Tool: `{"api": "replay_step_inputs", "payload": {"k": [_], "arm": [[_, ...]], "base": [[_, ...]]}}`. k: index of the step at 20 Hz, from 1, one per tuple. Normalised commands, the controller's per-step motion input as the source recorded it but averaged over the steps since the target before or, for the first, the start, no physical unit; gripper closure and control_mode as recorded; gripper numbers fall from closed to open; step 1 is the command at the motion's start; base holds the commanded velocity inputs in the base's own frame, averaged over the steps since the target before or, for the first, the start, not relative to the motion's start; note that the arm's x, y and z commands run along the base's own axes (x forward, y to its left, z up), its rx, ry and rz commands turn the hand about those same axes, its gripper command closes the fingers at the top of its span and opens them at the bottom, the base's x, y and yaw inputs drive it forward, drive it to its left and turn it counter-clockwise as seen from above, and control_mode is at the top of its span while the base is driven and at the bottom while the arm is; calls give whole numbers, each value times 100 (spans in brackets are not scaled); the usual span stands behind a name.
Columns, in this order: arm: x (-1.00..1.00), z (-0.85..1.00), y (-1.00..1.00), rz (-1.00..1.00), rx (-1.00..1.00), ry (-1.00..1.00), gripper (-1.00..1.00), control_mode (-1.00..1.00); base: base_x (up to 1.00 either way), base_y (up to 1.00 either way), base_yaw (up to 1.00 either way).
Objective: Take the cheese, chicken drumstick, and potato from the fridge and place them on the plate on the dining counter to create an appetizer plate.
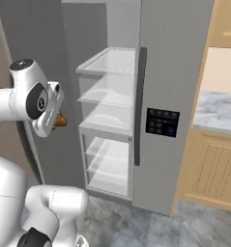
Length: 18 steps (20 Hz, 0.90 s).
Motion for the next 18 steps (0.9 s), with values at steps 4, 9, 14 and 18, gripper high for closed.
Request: {"api": "replay_step_inputs", "payload": {"k": [4,9,14,18], "arm": [[0,0,0,0,0,0,100,100],[0,0,0,0,0,0,100,100],[0,0,0,0,0,0,100,100],[0,0,0,0,0,0,100,100]], "base": [[-100,-46,0],[-100,-67,-4],[-100,-49,-6],[-100,-20,-5]]}}
